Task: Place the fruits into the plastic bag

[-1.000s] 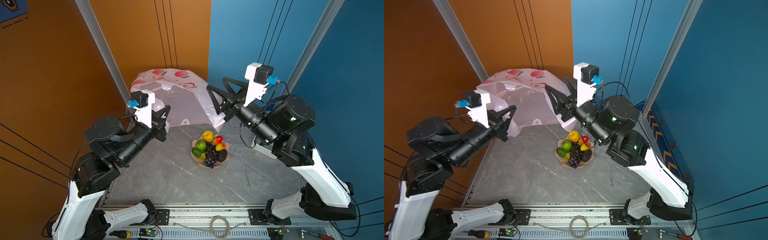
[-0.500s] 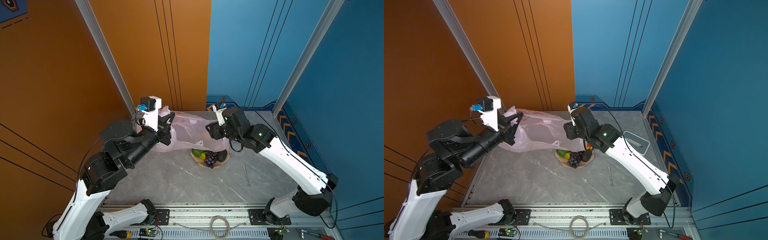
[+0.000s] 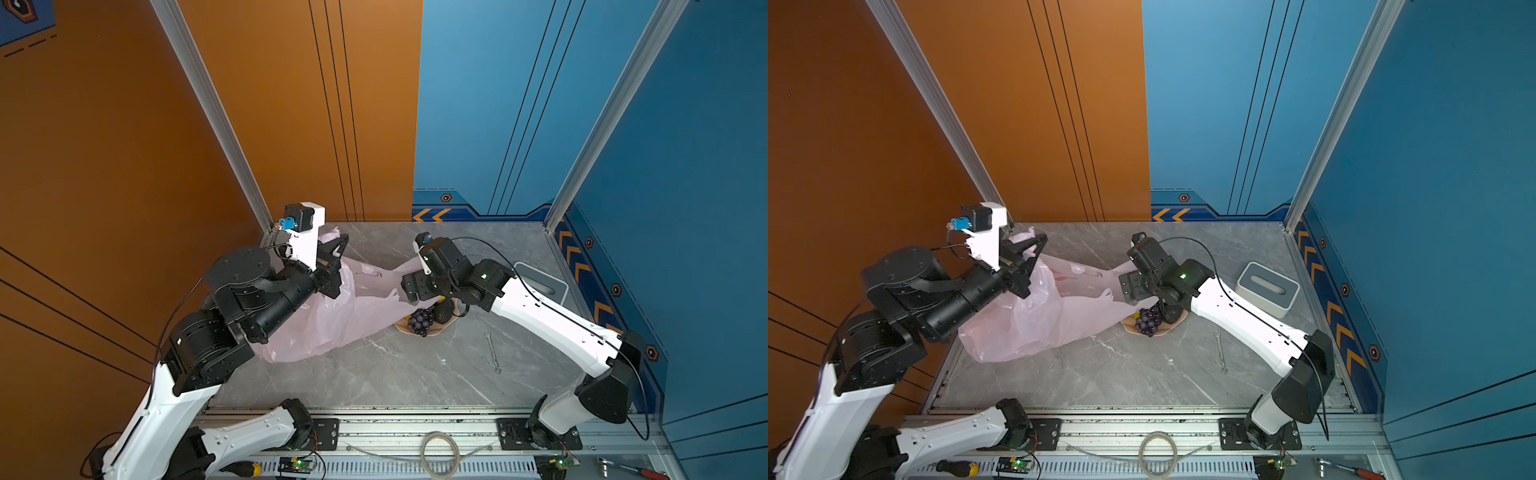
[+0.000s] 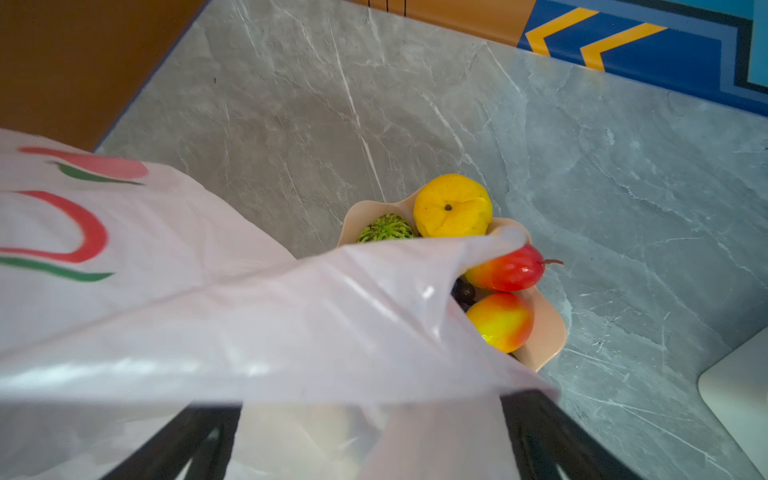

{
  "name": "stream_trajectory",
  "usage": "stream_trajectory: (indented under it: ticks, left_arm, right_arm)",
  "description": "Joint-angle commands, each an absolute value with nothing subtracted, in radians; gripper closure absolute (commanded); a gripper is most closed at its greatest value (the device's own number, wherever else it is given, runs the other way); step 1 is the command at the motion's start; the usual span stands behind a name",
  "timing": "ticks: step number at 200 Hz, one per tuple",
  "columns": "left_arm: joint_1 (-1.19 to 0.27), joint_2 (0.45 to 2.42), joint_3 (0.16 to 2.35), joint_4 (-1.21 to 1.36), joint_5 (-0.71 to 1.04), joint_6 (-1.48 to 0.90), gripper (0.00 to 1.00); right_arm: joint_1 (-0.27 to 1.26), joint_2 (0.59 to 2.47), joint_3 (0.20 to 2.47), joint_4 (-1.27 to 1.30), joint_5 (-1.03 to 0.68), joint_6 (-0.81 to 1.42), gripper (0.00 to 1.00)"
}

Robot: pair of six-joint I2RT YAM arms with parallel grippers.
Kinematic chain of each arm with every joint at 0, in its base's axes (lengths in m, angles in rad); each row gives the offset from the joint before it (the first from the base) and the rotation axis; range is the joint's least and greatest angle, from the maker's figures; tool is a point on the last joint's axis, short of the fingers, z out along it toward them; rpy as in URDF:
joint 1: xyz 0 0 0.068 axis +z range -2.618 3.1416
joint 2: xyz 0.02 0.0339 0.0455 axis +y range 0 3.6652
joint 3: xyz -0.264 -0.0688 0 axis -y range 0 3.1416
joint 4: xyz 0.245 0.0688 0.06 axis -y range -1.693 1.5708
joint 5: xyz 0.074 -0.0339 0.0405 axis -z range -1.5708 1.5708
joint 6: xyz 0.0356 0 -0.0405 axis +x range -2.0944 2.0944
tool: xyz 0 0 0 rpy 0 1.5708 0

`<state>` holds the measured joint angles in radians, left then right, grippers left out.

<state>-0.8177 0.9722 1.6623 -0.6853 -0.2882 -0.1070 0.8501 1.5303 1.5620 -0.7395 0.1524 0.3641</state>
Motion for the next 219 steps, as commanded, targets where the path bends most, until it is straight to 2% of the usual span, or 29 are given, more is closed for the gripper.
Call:
stream_trajectory:
  ticks: [1, 16, 34, 46, 64, 105, 165, 201, 211, 219]
  left_arm:
    - [-0.815, 0.967, 1.640, -0.703, -0.300, -0.119, 1.00]
    - [-0.808, 0.974, 1.634, -0.705, -0.299, -0.121, 1.00]
    - [-0.804, 0.980, 1.628, -0.706, -0.290, -0.125, 1.00]
    - [-0.802, 0.983, 1.628, -0.705, -0.283, -0.129, 1.00]
    - [-0.801, 0.986, 1.631, -0.706, -0.275, -0.136, 1.00]
    - [-0.801, 0.984, 1.635, -0.705, -0.268, -0.145, 1.00]
    - [-0.798, 0.986, 1.649, -0.708, -0.256, -0.149, 1.00]
    - [-0.797, 0.982, 1.652, -0.715, -0.257, -0.151, 1.00]
    - [-0.796, 0.981, 1.652, -0.716, -0.259, -0.150, 1.00]
    - [-0.794, 0.982, 1.652, -0.718, -0.260, -0.150, 1.00]
  right_arm:
    - [0.866, 1.435, 1.567, -0.707, 0.068, 0.412, 0.04]
    - [0.858, 1.372, 1.541, -0.676, -0.007, 0.443, 0.04]
    - [0.836, 1.317, 1.530, -0.727, 0.020, 0.460, 0.04]
    - [0.812, 1.314, 1.532, -0.796, 0.036, 0.455, 0.04]
    - [0.770, 1.325, 1.496, -0.854, -0.041, 0.446, 0.00]
    - [0.777, 1.294, 1.318, -0.842, -0.239, 0.457, 0.00]
    - [0.693, 1.206, 1.135, -0.750, -0.332, 0.479, 0.02]
    - [0.658, 1.209, 1.089, -0.615, -0.405, 0.505, 0.12]
    - [0.659, 1.210, 1.079, -0.563, -0.441, 0.531, 0.20]
    - [0.660, 1.216, 1.076, -0.532, -0.468, 0.546, 0.30]
